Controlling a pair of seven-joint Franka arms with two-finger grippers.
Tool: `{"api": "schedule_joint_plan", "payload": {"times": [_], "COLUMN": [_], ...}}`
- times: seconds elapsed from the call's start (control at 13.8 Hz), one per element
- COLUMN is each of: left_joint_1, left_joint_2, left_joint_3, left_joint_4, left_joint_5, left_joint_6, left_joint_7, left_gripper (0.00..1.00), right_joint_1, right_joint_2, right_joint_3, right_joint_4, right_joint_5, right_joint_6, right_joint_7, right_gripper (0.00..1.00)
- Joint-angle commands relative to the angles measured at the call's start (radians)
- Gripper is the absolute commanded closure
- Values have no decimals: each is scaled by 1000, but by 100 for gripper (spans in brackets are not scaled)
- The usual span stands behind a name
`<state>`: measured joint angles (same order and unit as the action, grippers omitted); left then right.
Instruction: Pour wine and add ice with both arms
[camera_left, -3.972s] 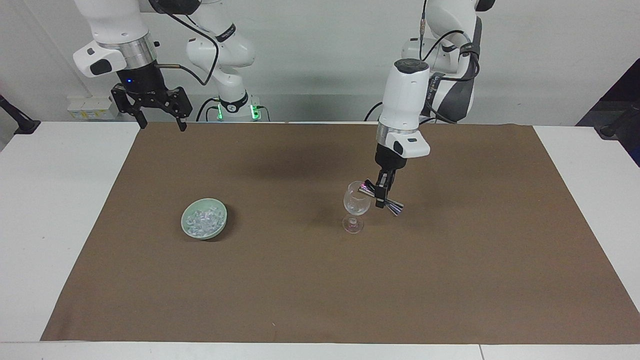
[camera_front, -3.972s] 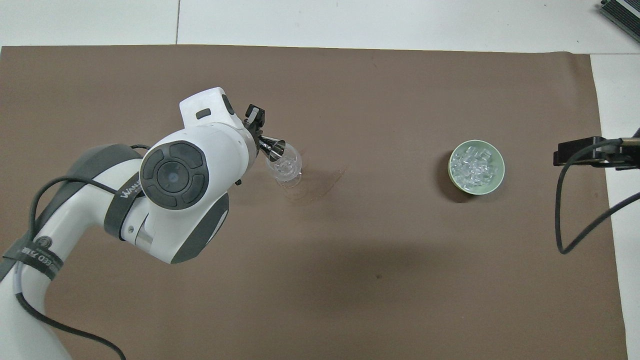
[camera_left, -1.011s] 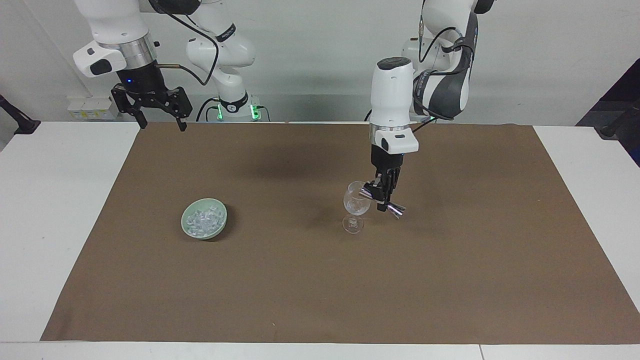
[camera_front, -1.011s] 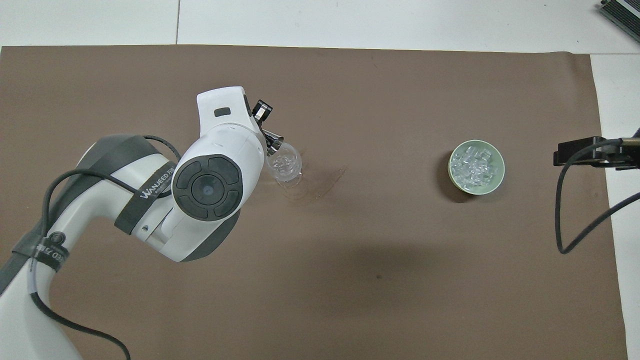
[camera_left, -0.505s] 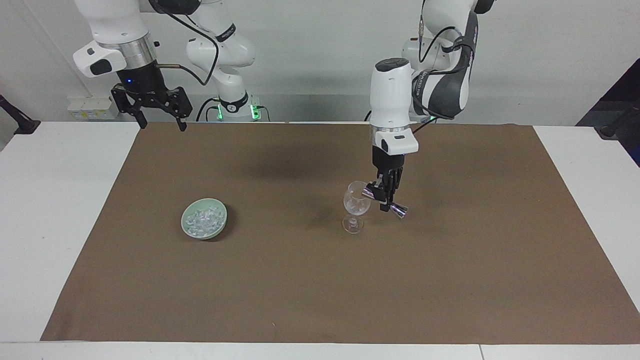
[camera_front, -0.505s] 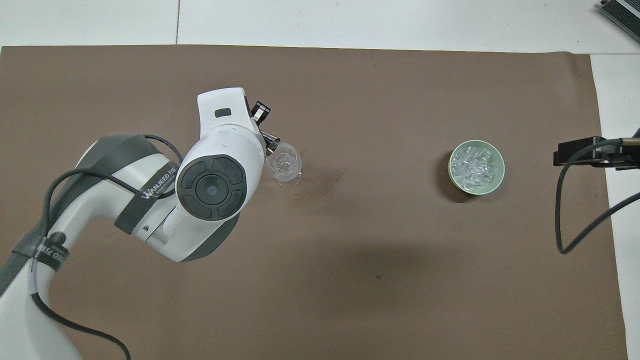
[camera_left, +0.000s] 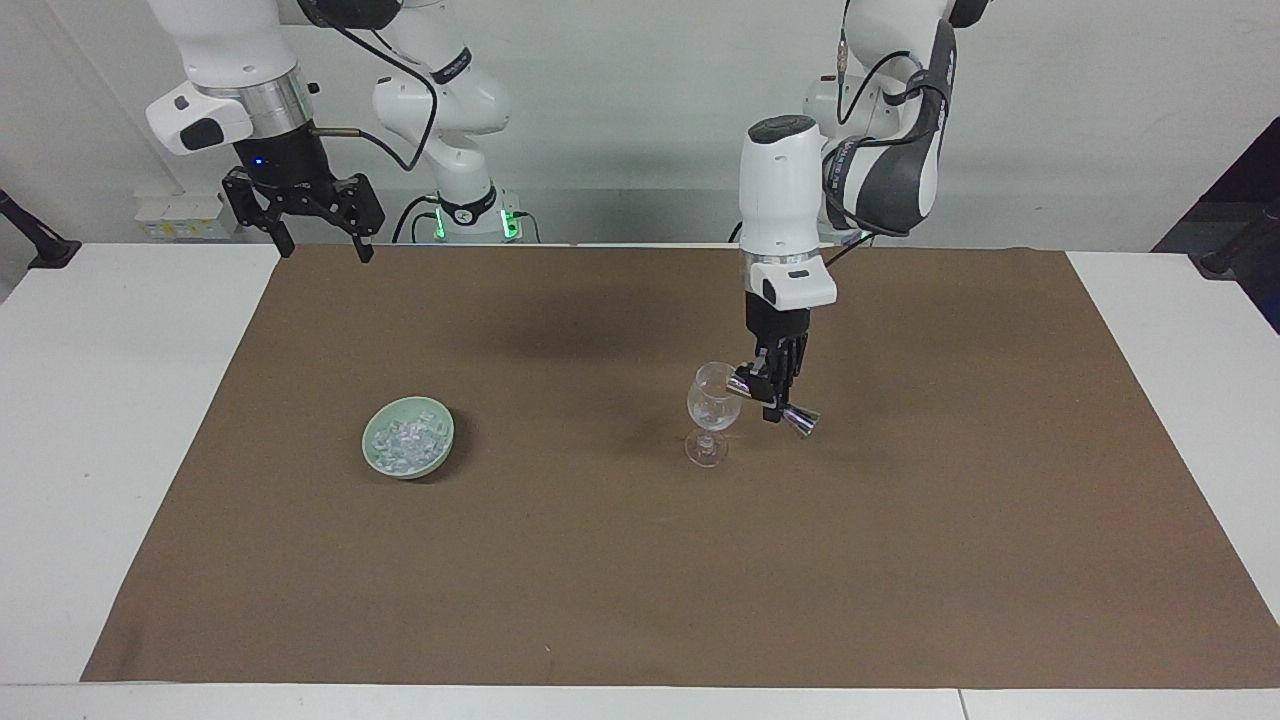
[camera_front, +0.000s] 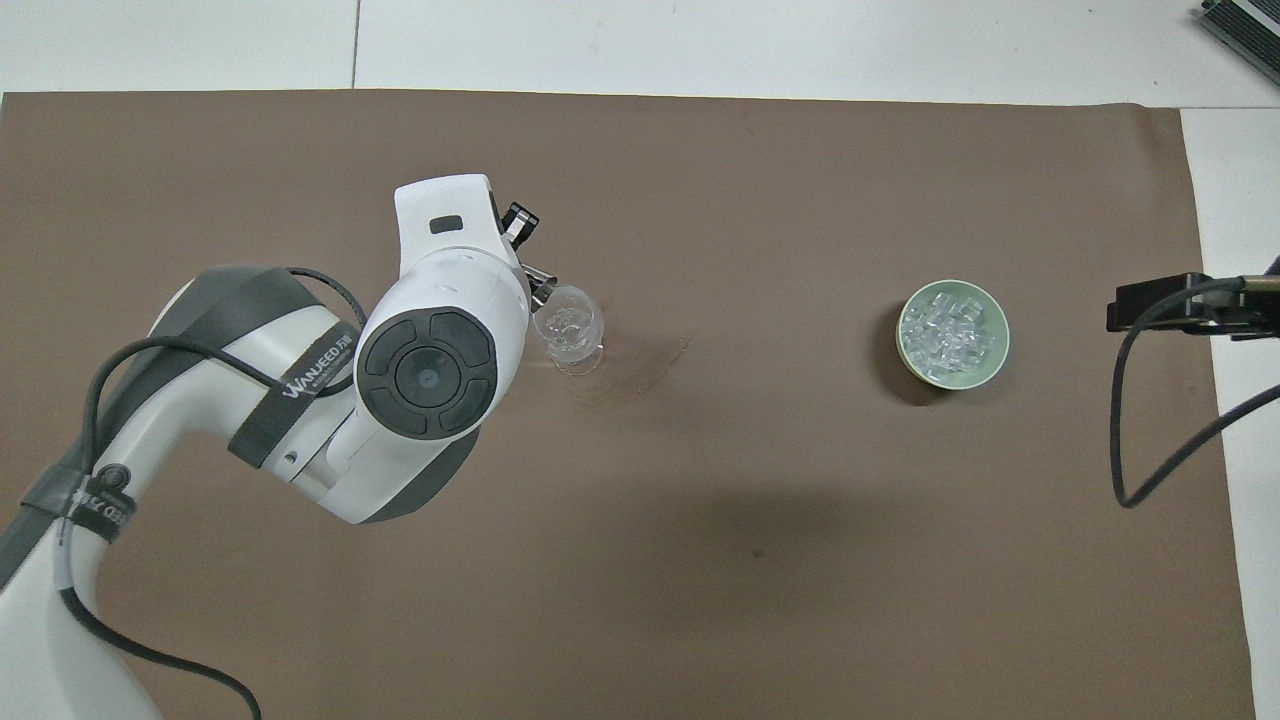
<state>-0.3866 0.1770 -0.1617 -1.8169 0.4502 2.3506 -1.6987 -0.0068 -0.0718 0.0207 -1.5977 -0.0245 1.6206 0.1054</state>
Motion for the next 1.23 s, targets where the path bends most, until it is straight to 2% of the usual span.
{"api": "schedule_joint_plan", "payload": {"times": [0.0, 1.16], "left_joint_1": [-21, -38], "left_joint_2": [1, 1], "left_joint_3": [13, 13], "left_joint_4": [28, 30], "left_joint_5": [22, 22], "left_joint_6": [-46, -54], "left_joint_7": [-13, -13], "left_gripper": [100, 100], "right_joint_1": [-18, -18], "right_joint_2": [-5, -5], "right_joint_3": [5, 5], "right_joint_4": [-4, -4], "right_joint_5": [25, 25], "right_joint_6": [-2, -2], "right_joint_7": [-29, -29], "right_gripper": [0, 0]}}
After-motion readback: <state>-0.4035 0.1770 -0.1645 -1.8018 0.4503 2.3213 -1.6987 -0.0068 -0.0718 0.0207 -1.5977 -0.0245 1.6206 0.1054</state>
